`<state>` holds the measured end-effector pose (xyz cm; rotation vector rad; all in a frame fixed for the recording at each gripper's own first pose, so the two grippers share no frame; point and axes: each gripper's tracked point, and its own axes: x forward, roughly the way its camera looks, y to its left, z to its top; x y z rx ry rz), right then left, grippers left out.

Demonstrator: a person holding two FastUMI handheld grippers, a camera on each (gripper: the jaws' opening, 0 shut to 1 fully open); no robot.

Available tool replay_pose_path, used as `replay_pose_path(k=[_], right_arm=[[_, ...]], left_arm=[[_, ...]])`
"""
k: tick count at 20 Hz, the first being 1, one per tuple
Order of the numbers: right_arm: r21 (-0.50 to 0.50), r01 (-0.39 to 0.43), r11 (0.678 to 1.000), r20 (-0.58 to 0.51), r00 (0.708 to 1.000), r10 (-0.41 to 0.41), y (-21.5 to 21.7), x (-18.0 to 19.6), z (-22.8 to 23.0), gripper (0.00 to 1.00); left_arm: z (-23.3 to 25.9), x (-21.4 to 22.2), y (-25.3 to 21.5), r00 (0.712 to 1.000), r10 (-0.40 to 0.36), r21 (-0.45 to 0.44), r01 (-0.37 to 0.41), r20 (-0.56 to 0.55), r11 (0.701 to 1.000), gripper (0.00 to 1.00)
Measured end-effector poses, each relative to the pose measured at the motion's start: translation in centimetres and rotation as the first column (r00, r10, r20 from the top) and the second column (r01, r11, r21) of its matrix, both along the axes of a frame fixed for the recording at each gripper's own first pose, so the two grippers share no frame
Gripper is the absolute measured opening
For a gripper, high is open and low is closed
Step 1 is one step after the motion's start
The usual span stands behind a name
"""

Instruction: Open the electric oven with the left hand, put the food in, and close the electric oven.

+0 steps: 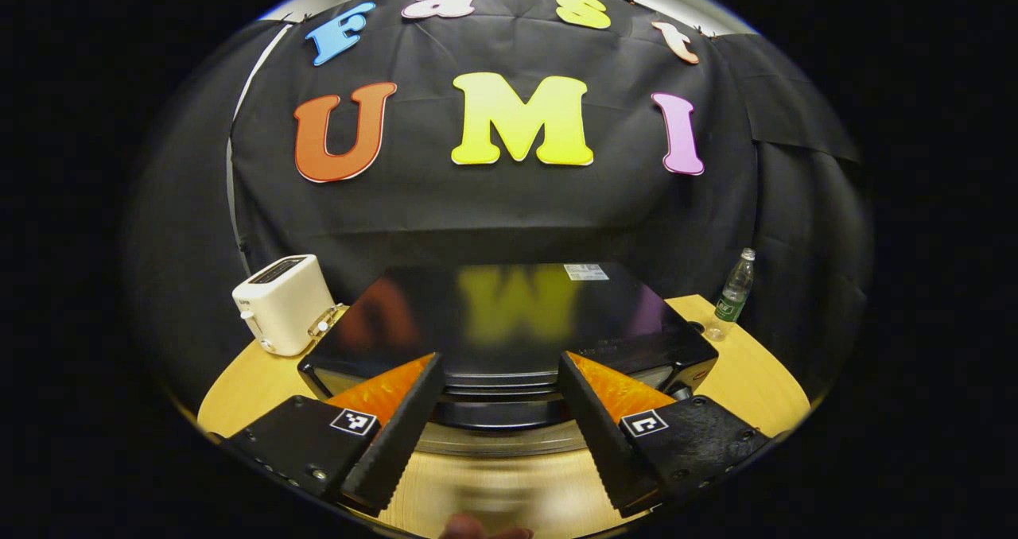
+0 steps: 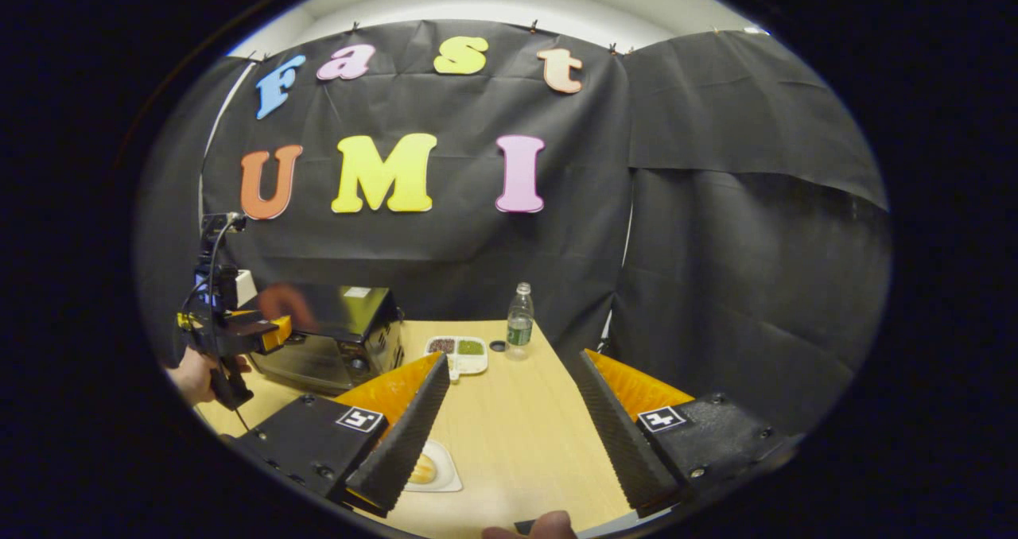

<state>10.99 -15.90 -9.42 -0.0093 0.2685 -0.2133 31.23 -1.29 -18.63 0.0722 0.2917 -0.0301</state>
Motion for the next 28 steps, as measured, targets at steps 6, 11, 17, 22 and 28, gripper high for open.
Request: replay_pose_path(k=[6, 11, 17, 22, 28], right_arm=[[0.011, -0.015, 1.000, -0.009, 1.000, 0.015, 1.4, -0.9, -0.1, 1.00], [0.020, -0.030, 0.999, 0.002, 1.000, 0.030, 2.8, -2.1, 0.0, 1.00], [0.016, -0.049, 0.999, -0.016, 0.999, 0.049, 4.2, -4.2, -0.7, 1.00], [0.005, -0.030, 1.000, -0.045, 0.999, 0.030, 3.8, -5.8, -1.7, 1.00], [0.007, -0.007, 1.000, -0.080, 0.997, 0.007, 3.3, -6.7, -3.0, 1.00]], left_arm=[[-0.5, -2.4, 0.0, 1.000, -0.027, -0.008, 0.027, -0.003, 1.000, 0.97], [-1.8, -6.9, 0.2, 0.998, -0.031, -0.006, 0.031, -0.051, 1.000, 0.97], [-8.9, -11.7, 1.2, 0.967, -0.004, -0.082, -0.018, -0.256, 0.997, 0.96], [-13.7, -13.4, 1.2, 0.933, -0.004, -0.089, -0.030, -0.360, 0.996, 0.94], [-15.5, -13.8, 1.6, 0.924, -0.018, -0.024, 0.009, -0.383, 1.000, 0.95]])
